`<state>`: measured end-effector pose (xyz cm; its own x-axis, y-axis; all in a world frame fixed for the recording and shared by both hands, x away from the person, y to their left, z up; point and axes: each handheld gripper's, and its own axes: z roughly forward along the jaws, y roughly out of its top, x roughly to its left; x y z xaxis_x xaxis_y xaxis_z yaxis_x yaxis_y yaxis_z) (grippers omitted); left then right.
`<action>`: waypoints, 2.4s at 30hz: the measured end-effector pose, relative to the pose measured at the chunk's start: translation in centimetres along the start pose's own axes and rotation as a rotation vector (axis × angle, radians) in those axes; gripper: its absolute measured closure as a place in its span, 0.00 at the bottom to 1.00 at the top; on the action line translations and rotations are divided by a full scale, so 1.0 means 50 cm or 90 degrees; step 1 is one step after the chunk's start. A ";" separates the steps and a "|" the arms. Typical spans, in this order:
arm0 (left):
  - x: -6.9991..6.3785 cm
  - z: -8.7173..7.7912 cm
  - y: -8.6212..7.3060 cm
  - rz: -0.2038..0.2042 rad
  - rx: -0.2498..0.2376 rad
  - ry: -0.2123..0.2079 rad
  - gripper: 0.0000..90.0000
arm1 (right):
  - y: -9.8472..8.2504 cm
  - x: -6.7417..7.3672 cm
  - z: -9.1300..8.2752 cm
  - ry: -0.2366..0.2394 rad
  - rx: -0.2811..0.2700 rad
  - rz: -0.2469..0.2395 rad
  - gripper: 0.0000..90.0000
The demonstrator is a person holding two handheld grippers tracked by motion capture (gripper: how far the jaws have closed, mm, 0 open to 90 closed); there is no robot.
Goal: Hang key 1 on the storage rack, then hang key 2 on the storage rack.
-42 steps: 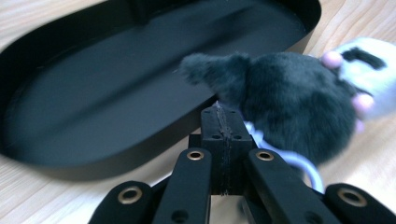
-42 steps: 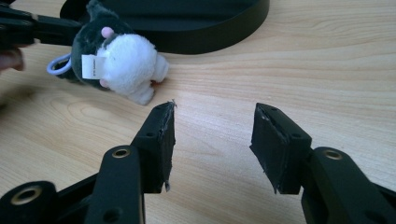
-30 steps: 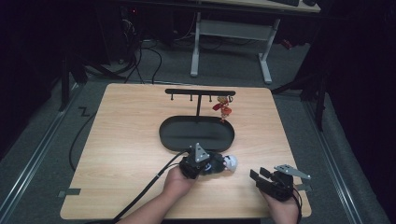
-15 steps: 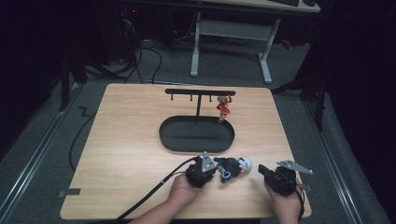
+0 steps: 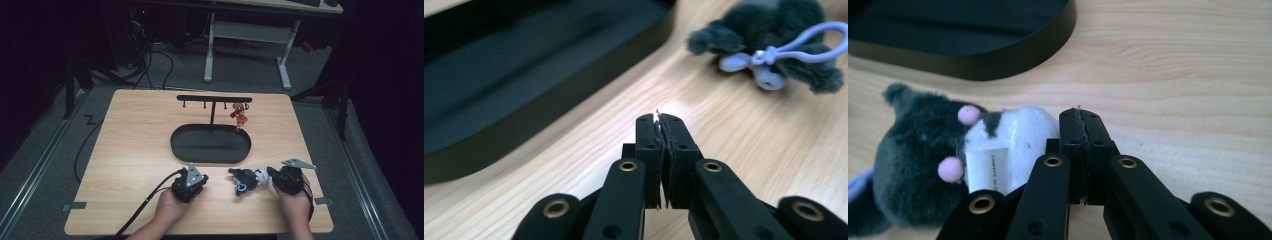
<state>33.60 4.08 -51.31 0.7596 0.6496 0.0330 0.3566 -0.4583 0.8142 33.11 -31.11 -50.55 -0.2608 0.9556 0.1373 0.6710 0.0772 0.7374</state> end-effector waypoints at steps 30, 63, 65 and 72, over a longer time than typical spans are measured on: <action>0.215 -0.180 -0.144 -0.029 0.020 0.130 0.60 | -0.069 0.051 -0.053 -0.030 0.049 -0.036 0.55; 0.208 -0.165 -0.138 -0.025 0.026 0.080 0.53 | 0.036 0.077 -0.045 -0.031 0.366 -0.104 0.25; 0.208 -0.164 -0.137 -0.022 0.026 0.078 0.53 | 0.043 0.080 -0.050 -0.026 0.371 -0.101 0.25; 0.202 -0.159 -0.133 -0.011 0.025 0.074 0.52 | 0.073 0.100 -0.069 -0.017 0.369 -0.104 0.20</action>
<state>34.58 18.50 -51.81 0.6864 0.7219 0.0882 0.3912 -0.4687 0.7920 31.86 -27.02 -44.89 -0.3797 0.9246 0.0304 0.8949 0.3588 0.2656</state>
